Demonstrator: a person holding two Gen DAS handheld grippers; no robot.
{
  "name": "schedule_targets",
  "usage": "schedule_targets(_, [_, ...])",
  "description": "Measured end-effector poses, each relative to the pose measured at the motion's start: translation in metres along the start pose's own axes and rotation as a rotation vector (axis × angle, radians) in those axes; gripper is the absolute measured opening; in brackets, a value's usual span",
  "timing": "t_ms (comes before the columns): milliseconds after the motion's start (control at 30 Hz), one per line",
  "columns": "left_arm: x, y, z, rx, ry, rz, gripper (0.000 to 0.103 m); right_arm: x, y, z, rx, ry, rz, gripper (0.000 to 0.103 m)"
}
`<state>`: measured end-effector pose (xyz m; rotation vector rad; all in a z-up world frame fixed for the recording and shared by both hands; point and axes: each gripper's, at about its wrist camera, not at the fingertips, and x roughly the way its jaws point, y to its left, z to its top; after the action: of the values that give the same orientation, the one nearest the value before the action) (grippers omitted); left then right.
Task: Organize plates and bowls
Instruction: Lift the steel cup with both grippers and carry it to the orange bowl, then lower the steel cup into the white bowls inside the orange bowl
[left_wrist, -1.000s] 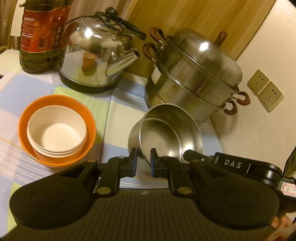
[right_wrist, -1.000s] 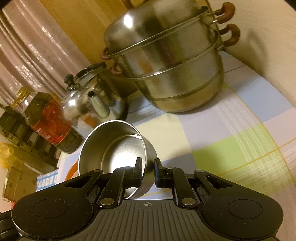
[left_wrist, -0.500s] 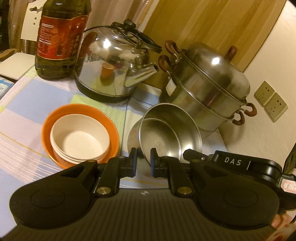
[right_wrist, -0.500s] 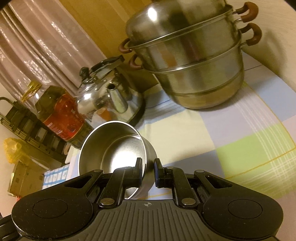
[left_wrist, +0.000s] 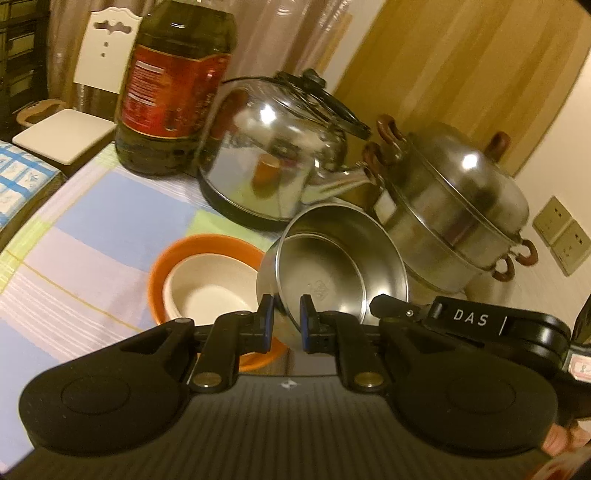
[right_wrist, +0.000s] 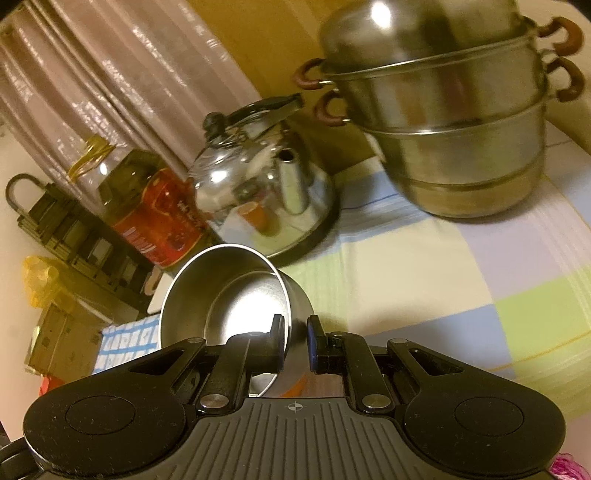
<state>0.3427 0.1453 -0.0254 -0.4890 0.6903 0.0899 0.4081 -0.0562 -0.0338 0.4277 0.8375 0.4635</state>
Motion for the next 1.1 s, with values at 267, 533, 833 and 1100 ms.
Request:
schedule_targets(267, [-0.003, 0.016, 0.008, -0.035, -0.027, 0.036, 0.013, 0.022, 0.015, -0.001, -0.032, 0.029, 0.024, 0.012])
schedule_targets(533, [0.005, 0.031, 0.011, -0.082, -0.012, 0.064, 0.013, 0.05, 0.012, -0.006, -0.011, 0.087, 0.031, 0.011])
schedule_targets(833, [0.014, 0.041, 0.009, -0.101, 0.006, 0.088, 0.013, 0.068, 0.01, -0.012, 0.0, 0.121, 0.02, 0.011])
schedule_targets(1100, [0.022, 0.048, 0.007, -0.126, 0.023, 0.096, 0.013, 0.076, 0.011, -0.015, -0.008, 0.127, 0.012, 0.011])
